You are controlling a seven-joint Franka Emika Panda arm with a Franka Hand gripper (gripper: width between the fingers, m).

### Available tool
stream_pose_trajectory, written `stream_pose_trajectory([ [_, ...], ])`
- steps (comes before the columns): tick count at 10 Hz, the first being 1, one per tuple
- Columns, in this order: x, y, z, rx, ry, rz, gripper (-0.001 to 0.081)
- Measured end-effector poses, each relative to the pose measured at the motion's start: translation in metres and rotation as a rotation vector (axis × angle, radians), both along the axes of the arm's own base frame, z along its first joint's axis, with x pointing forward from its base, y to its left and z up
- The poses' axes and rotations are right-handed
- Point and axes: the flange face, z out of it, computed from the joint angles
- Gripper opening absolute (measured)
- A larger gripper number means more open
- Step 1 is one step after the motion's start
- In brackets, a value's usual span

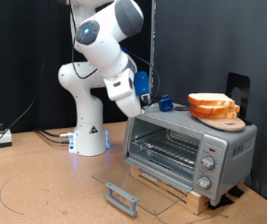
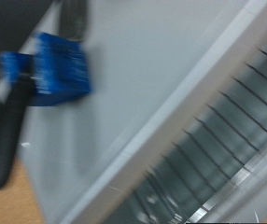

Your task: Make a piece of toast with the oven

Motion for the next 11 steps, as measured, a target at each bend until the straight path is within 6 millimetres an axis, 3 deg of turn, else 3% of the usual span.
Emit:
stream_pose_trajectory([
  [4,-0.027,0.031,0.039,0.079,-0.15,0.192,0.0807],
  [8,-0.058,0.063,0.069,-0.004,-0.379,0.193,0.0807],
  [11,-0.068,0.077,0.069,0.077,-0.185,0.124,0.0807],
])
